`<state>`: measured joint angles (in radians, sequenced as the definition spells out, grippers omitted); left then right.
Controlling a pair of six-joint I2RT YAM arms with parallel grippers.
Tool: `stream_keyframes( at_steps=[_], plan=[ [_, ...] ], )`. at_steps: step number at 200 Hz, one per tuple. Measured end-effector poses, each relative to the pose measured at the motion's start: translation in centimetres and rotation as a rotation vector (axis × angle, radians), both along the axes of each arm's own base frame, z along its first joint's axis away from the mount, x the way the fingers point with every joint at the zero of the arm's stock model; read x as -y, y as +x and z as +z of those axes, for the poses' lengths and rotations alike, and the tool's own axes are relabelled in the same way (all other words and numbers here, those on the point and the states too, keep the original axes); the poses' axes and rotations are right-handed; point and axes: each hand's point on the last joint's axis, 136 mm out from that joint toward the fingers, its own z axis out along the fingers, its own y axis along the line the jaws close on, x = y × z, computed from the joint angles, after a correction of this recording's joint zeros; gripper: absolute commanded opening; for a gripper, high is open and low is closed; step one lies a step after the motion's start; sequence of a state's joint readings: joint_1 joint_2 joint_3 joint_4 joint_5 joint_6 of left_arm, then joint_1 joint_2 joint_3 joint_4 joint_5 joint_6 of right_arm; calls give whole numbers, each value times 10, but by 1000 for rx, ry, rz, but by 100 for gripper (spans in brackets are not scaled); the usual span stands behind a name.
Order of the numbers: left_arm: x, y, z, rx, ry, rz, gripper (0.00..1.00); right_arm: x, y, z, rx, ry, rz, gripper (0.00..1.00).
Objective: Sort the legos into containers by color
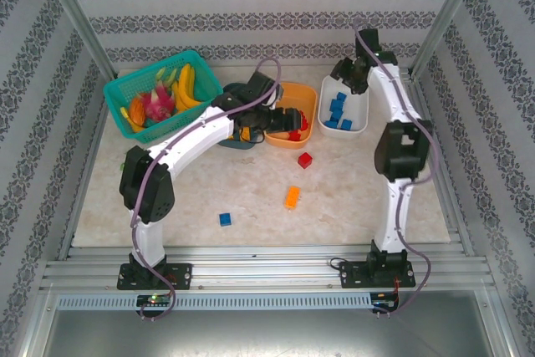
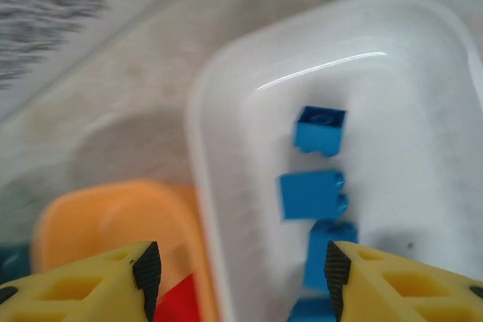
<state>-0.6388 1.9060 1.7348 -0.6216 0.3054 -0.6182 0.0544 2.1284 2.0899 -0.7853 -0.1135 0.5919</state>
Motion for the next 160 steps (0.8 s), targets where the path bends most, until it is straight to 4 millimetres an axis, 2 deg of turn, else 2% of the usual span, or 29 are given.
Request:
stream_keyframes(
  at_steps=[20,33,40,54,70,97,113,136,160],
  plan=[
    [3,-28,-14,-28,46,-49,84,-31,-49,59,116,5,66,66],
    [5,-46,-26,-49,76,-78,84,-50,-91,78,162,19,117,68],
    [6,-55,-34,-60,93,-93,84,-56,-114,80,166,28,139,69],
    [7,-72,-50,-85,130,-124,84,-58,-158,74,148,38,164,71],
    [9,-88,-65,-104,167,-153,85,-55,-202,57,104,43,181,74],
    [19,-107,-77,-104,212,-194,85,-55,-274,28,12,91,215,79],
    [26,-116,-88,-104,252,-211,85,-56,-314,24,-21,130,231,83],
    [31,-126,-112,-126,328,-212,85,-55,-352,29,-37,178,242,83],
    [30,-130,-140,-153,415,-200,83,-53,-375,28,-64,206,243,83]
  ],
)
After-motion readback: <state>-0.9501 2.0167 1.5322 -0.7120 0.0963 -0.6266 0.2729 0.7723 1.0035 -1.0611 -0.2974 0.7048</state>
